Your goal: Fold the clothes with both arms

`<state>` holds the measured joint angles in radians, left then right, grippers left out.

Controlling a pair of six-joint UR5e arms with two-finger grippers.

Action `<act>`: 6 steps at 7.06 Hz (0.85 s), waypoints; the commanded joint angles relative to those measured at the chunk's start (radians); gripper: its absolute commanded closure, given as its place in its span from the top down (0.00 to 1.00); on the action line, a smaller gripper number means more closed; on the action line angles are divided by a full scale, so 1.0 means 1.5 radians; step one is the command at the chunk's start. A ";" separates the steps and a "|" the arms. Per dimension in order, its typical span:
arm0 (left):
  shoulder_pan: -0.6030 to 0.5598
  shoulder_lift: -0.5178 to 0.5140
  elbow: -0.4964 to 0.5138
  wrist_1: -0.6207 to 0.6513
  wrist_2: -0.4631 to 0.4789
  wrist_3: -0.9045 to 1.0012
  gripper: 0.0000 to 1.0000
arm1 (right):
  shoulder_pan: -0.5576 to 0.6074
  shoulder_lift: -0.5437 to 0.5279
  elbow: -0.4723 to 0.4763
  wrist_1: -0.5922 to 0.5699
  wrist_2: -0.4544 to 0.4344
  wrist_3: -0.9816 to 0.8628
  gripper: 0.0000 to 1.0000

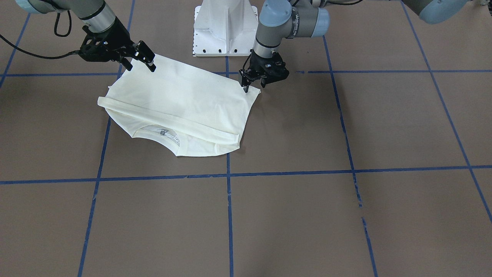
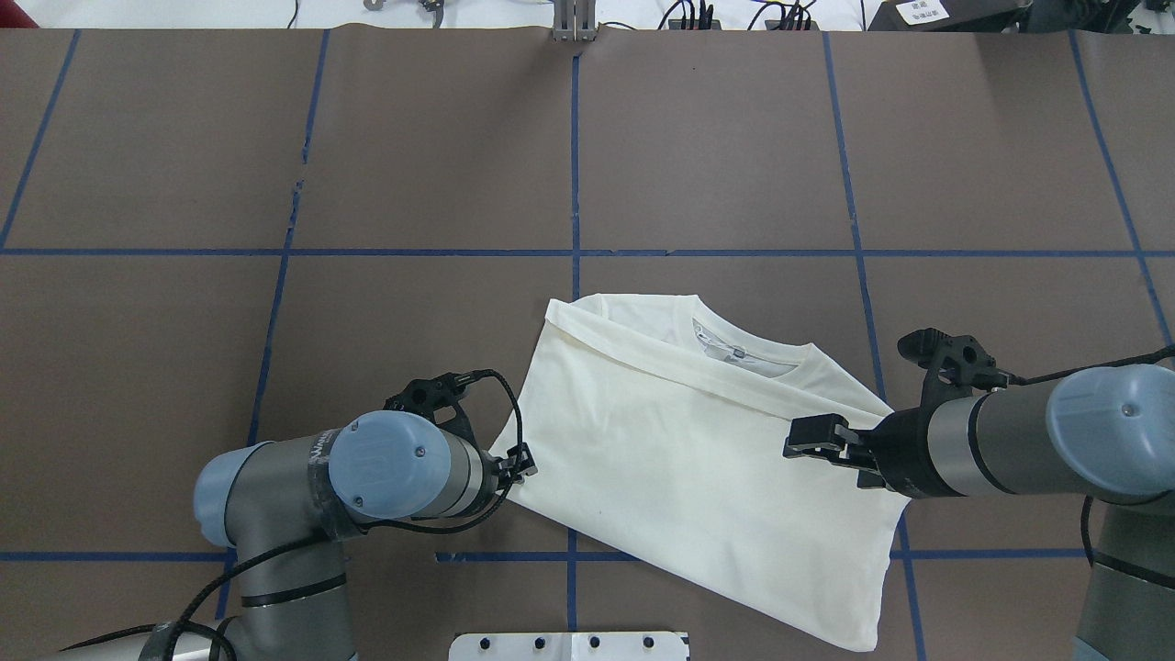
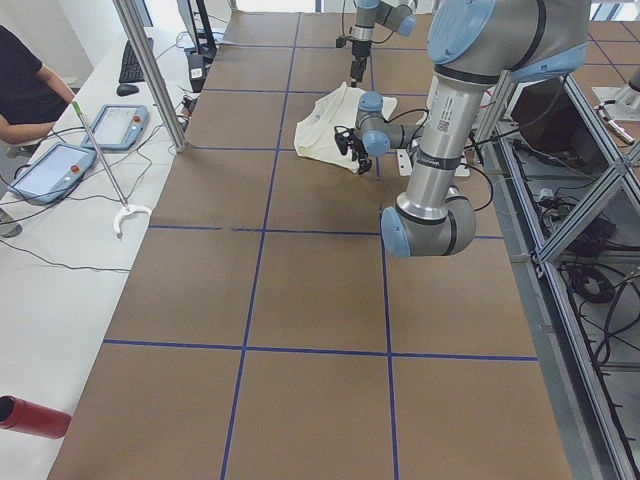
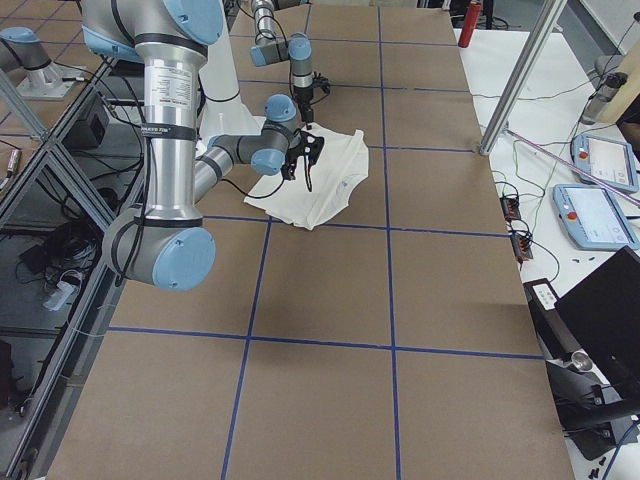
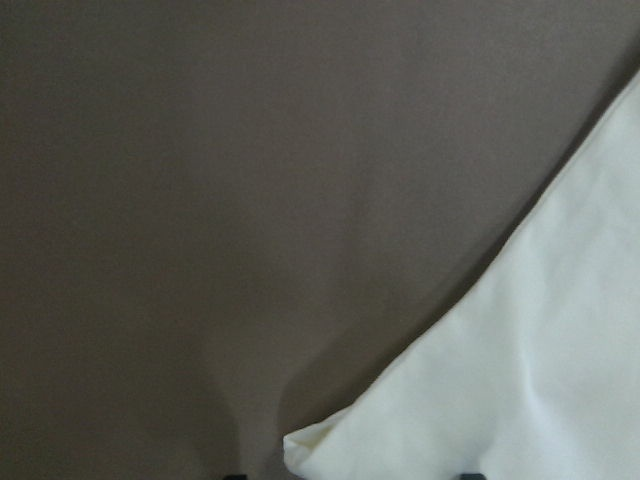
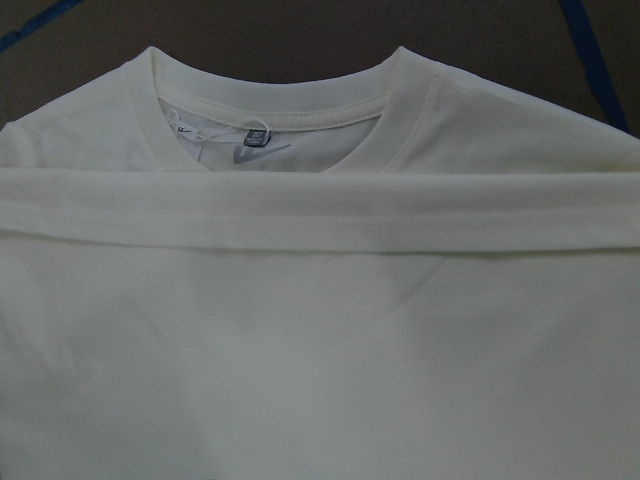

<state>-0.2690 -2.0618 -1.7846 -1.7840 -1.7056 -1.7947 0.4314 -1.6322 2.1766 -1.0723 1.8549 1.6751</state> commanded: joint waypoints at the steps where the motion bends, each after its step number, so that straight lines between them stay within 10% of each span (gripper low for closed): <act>1: -0.001 -0.002 0.000 0.000 0.012 -0.002 0.15 | 0.005 0.000 0.000 0.000 0.003 -0.001 1.00; 2: -0.005 -0.001 -0.005 0.001 0.014 -0.001 0.00 | 0.006 0.000 0.000 0.000 0.003 -0.001 1.00; 6: -0.078 -0.008 -0.003 0.002 0.007 0.023 0.00 | 0.014 0.025 -0.001 0.000 0.001 -0.002 1.00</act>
<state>-0.3343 -2.0695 -1.7943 -1.7815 -1.6920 -1.7778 0.4491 -1.6138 2.1762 -1.0719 1.8581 1.6725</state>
